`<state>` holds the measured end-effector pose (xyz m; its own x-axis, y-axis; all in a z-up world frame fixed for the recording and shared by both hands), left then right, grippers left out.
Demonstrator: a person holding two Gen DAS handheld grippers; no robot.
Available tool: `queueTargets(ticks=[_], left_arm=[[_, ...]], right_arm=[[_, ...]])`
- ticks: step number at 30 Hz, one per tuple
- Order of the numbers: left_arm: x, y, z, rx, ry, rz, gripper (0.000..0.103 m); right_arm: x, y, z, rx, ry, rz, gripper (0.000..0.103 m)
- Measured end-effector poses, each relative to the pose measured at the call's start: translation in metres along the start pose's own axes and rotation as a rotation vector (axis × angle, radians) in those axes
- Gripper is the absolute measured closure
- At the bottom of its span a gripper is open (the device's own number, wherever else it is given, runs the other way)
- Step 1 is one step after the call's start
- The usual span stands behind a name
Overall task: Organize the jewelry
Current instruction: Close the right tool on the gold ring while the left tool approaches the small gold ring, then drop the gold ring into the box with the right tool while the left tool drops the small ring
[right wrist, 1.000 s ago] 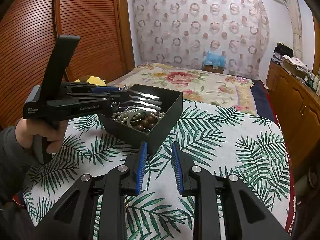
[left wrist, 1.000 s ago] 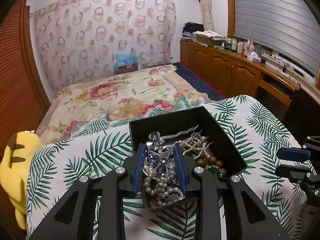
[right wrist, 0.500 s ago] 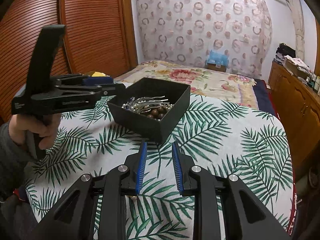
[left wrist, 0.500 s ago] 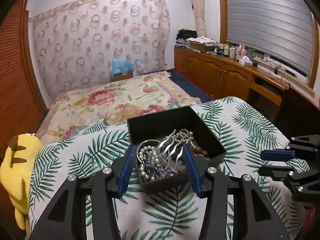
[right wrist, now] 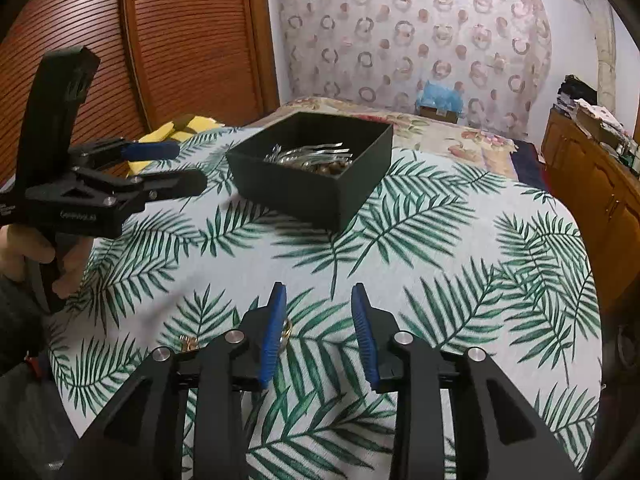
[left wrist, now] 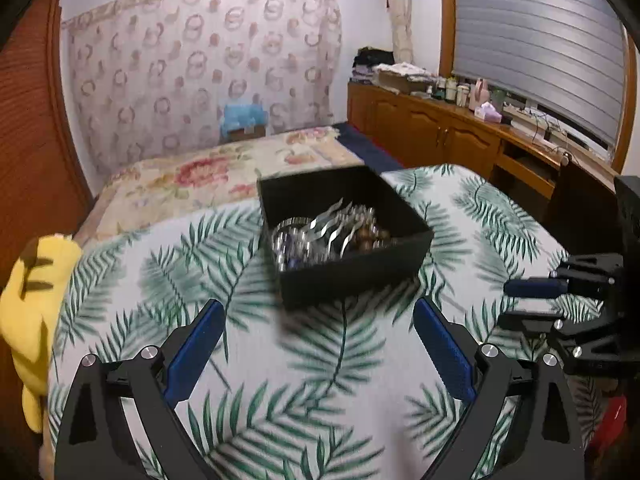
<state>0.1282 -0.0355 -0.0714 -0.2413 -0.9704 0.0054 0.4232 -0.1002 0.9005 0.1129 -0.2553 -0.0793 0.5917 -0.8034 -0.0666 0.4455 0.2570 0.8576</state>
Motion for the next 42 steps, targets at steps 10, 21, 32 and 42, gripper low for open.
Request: queueTargets(ticks=[10, 21, 32, 42], left_arm=[[0.010, -0.038, 0.017, -0.062, -0.040, 0.002, 0.011], [0.031, -0.053, 0.024, -0.102, -0.123, -0.007, 0.011], [0.062, -0.059, 0.028, -0.108, -0.206, -0.066, 0.019], [0.077, -0.067, 0.024, -0.161, -0.267, -0.111, 0.082]], right_arm=[[-0.024, -0.016, -0.013, -0.079, 0.039, 0.081, 0.067], [-0.022, -0.020, -0.008, -0.101, 0.019, 0.106, 0.084], [-0.010, -0.021, 0.025, -0.035, -0.011, 0.044, 0.083], [-0.007, -0.021, 0.026, -0.023, -0.017, 0.032, 0.083]])
Point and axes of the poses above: each gripper's, at about its wrist camera, not at the fingertips, and z roughly against the way its jaws point, x to its right, y to its top, the point moved 2 cm from there along -z, roughly the way its jaws point, and after that the axes turned 14 degrees about x, right-handed, at the moved point
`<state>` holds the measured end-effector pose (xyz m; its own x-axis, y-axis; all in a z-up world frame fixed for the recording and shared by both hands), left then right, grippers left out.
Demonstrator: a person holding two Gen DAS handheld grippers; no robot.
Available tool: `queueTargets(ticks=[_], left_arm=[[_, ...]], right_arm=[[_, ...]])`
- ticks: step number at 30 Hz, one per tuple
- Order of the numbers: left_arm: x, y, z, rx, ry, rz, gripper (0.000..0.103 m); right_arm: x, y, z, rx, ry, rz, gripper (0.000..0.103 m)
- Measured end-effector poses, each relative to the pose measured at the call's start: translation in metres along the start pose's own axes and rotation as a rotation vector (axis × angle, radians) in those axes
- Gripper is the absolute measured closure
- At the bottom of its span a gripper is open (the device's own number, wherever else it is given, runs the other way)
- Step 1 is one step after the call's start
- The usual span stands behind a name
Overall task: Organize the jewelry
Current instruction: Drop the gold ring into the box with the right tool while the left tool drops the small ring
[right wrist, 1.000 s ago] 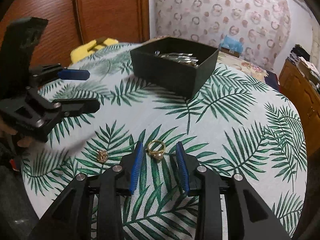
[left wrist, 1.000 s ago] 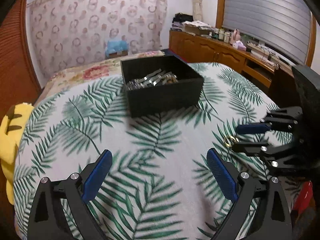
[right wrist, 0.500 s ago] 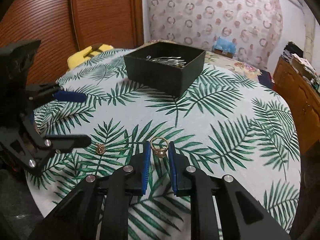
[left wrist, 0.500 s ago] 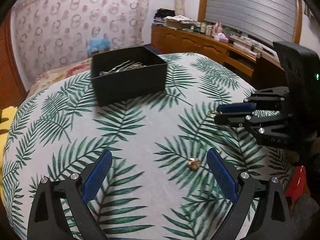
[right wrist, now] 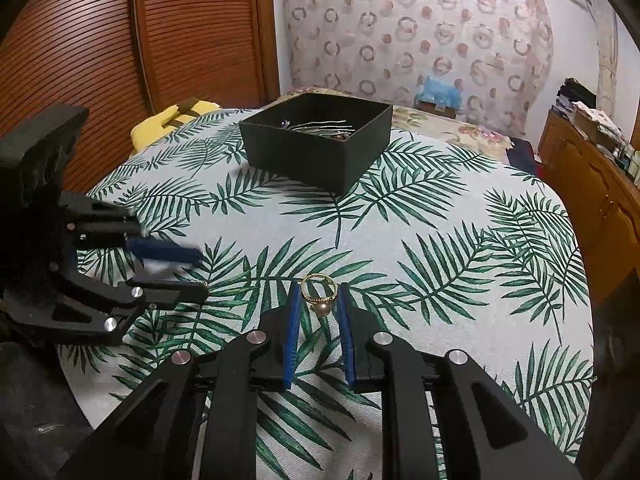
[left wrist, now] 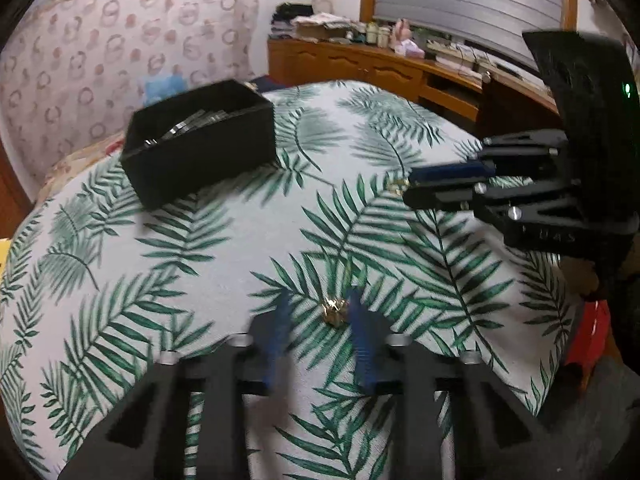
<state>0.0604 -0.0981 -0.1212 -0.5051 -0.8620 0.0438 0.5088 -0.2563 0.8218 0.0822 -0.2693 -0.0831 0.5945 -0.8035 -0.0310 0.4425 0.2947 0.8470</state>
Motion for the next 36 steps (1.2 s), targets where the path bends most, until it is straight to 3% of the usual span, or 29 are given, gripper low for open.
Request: queueTargets(ticks=[1, 5, 13, 18, 28, 36], left_arm=[[0.001, -0.001, 0.000, 0.001, -0.011, 0.000, 0.090], [0.002, -0.002, 0.002, 0.008, -0.021, -0.004, 0.093], [-0.017, 0.010, 0.005, 0.038, 0.019, 0.029, 0.093], [-0.039, 0.027, 0.001, 0.064, 0.057, 0.059, 0.093], [-0.083, 0.075, -0.004, 0.140, 0.114, 0.103, 0.093], [-0.116, 0.104, -0.015, 0.158, 0.156, 0.106, 0.093]], right_arm=[[0.001, 0.000, 0.000, 0.000, 0.000, -0.001, 0.083], [0.003, -0.001, 0.002, -0.002, -0.004, -0.001, 0.083], [0.003, 0.014, -0.001, 0.013, 0.004, 0.016, 0.083], [-0.001, 0.040, -0.014, 0.042, 0.022, 0.056, 0.083], [0.005, 0.093, -0.062, 0.080, 0.055, 0.094, 0.082], [0.016, 0.115, -0.095, 0.071, 0.078, 0.094, 0.082]])
Point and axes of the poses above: each gripper's, at about its wrist camera, not at the fingertips, and z roughly against the way its jaws point, x to its right, y to its top, the point moved 2 cm from there along -z, roughly the way its jaws point, and after that the axes turned 14 degrees about x, right-handed, at the moved point
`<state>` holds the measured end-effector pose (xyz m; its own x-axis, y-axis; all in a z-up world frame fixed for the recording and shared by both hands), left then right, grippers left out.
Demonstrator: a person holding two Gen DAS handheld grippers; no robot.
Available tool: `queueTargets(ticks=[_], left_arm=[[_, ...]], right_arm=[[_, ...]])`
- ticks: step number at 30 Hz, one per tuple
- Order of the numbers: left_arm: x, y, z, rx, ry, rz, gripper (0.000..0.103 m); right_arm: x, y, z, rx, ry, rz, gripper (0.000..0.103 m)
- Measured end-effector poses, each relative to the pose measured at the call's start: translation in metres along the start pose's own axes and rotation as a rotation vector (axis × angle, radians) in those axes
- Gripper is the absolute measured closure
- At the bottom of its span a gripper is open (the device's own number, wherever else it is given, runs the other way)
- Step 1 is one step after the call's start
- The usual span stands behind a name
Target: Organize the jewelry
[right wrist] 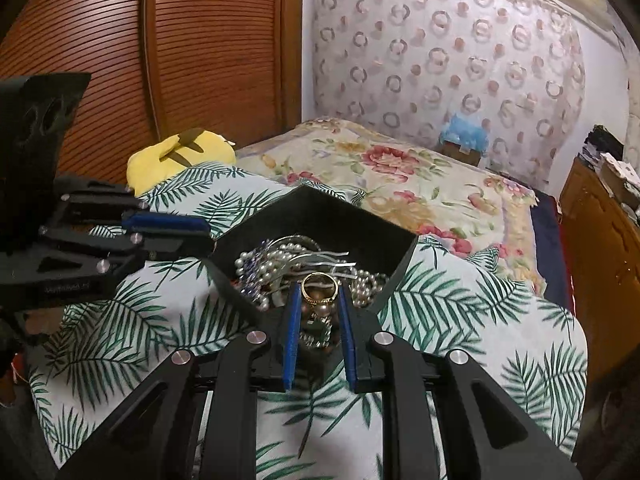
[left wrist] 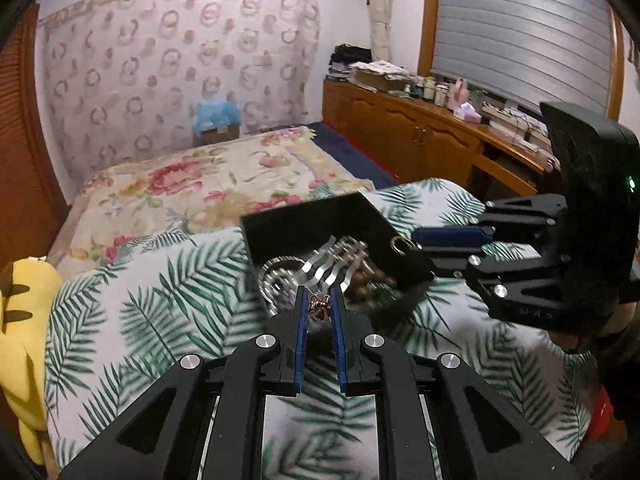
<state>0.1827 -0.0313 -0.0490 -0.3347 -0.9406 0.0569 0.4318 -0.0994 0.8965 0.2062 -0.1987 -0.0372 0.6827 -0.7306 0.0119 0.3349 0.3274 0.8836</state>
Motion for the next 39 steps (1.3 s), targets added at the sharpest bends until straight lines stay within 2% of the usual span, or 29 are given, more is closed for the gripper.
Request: queueTargets(ticks=[2, 6, 14, 18, 20, 22, 26, 28, 30, 31, 32, 34, 36, 39], left_arm=[[-0.004, 0.002, -0.004, 0.003, 0.006, 0.006, 0.093], [-0.014, 0.006, -0.019, 0.000, 0.017, 0.033, 0.093], [-0.023, 0.011, -0.043, -0.014, 0.054, 0.037, 0.093], [-0.026, 0.016, -0.050, -0.012, 0.076, 0.044, 0.092], [-0.026, 0.018, -0.053, -0.014, 0.083, 0.048, 0.089], [-0.028, 0.018, -0.053, -0.011, 0.098, 0.054, 0.068], [-0.028, 0.017, -0.047, -0.009, 0.114, 0.066, 0.058], [-0.027, 0.016, -0.040, -0.001, 0.134, 0.069, 0.037], [-0.025, 0.016, -0.032, 0.014, 0.153, 0.066, 0.031], [-0.025, 0.016, -0.026, 0.020, 0.164, 0.068, 0.024], [-0.024, 0.015, -0.022, 0.025, 0.170, 0.069, 0.021], [-0.021, 0.013, -0.009, 0.041, 0.193, 0.066, 0.013], [-0.018, 0.011, 0.004, 0.051, 0.220, 0.060, 0.012], [-0.013, 0.008, 0.026, 0.064, 0.250, 0.056, 0.008]], right_arm=[[0.004, 0.002, -0.005, -0.004, 0.000, -0.001, 0.081], [0.008, 0.003, -0.010, -0.009, -0.002, 0.007, 0.060], [0.019, 0.002, -0.002, 0.004, -0.030, -0.014, 0.058], [0.020, 0.000, 0.003, 0.014, -0.050, -0.024, 0.050], [0.023, -0.001, 0.005, 0.018, -0.059, -0.029, 0.050], [0.024, -0.002, 0.008, 0.022, -0.068, -0.038, 0.048], [0.028, -0.005, 0.020, 0.039, -0.103, -0.065, 0.044], [0.027, -0.006, 0.023, 0.045, -0.117, -0.078, 0.039], [0.027, -0.008, 0.030, 0.051, -0.136, -0.092, 0.030], [0.025, -0.009, 0.032, 0.054, -0.144, -0.096, 0.024], [0.023, -0.010, 0.037, 0.063, -0.160, -0.102, 0.021], [0.020, -0.011, 0.043, 0.075, -0.183, -0.108, 0.009], [0.015, -0.012, 0.053, 0.099, -0.207, -0.126, 0.004], [0.009, -0.013, 0.066, 0.124, -0.230, -0.145, 0.003]])
Point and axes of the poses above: each gripper's, at about its wrist camera, not at the fingertips, and z roughly against the way its jaws point, x to its right, y to its top, the point moved 2 cm from there along -z, roughly the way its jaws point, and after that the axes turned 14 degrees about x, right-handed, at the moved point
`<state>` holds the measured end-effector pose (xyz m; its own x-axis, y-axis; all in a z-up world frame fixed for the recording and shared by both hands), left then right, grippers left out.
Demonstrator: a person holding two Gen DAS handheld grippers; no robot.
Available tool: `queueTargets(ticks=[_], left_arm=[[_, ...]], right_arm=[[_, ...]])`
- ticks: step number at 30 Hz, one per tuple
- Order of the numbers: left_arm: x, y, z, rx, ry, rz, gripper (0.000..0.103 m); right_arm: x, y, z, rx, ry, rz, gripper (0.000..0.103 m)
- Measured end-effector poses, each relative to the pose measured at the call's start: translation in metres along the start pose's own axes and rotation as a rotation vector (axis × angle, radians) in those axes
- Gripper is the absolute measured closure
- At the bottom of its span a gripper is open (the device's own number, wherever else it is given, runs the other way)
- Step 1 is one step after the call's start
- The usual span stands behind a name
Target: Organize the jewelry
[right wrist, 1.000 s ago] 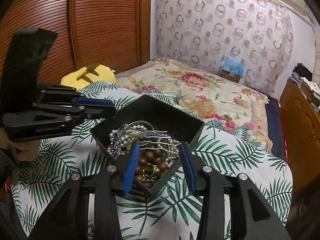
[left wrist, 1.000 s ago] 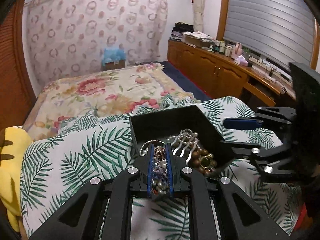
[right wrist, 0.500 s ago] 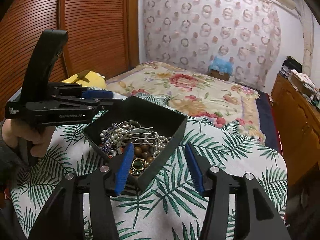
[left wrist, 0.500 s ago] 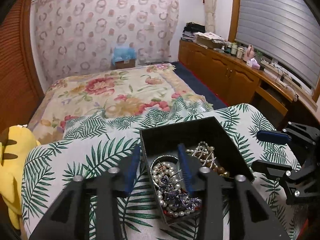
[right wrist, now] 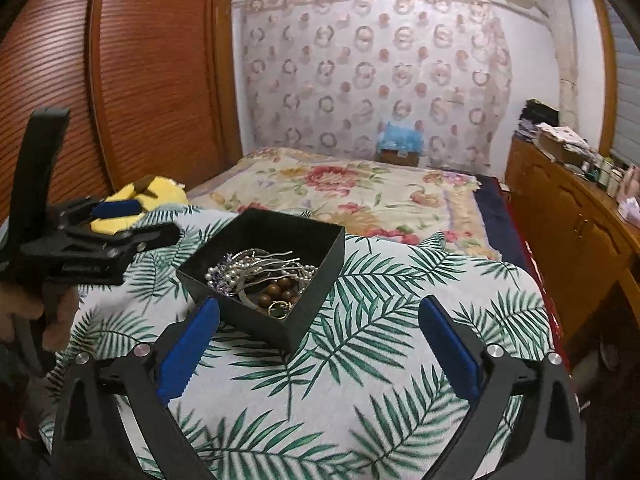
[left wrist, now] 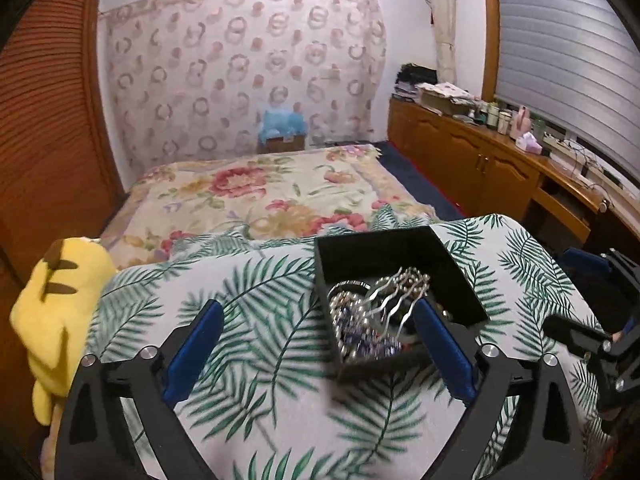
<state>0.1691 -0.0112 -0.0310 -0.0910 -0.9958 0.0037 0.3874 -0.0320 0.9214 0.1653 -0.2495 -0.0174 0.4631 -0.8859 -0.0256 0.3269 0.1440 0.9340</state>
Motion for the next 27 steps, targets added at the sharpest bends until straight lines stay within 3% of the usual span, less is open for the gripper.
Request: queueTargets(ticks=[14, 27], left_arm=[[0.006, -0.008, 0.079, 0.059, 0.057, -0.005, 0.008], [0.006, -0.013, 0.097, 0.087, 0.066, 0.006, 0.008]], right_arm=[[-0.015, 0.003, 0.064, 0.126, -0.100, -0.073, 0.003], [-0.021, 0.003, 0.071, 0.151, -0.108, -0.077, 0.003]])
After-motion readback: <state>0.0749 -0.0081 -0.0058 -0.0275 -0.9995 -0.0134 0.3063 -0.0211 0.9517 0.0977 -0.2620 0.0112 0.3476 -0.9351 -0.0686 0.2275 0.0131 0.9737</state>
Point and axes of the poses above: each gripper's, at about its wrist camera, not at the fingertips, and z roughly against the way its jaws point, x to its right, y to its top, the point moved 2 cm from there along -z, roughly the way its jaws point, and after that the axes turned 14 degrees about x, right-handed, at the moved point
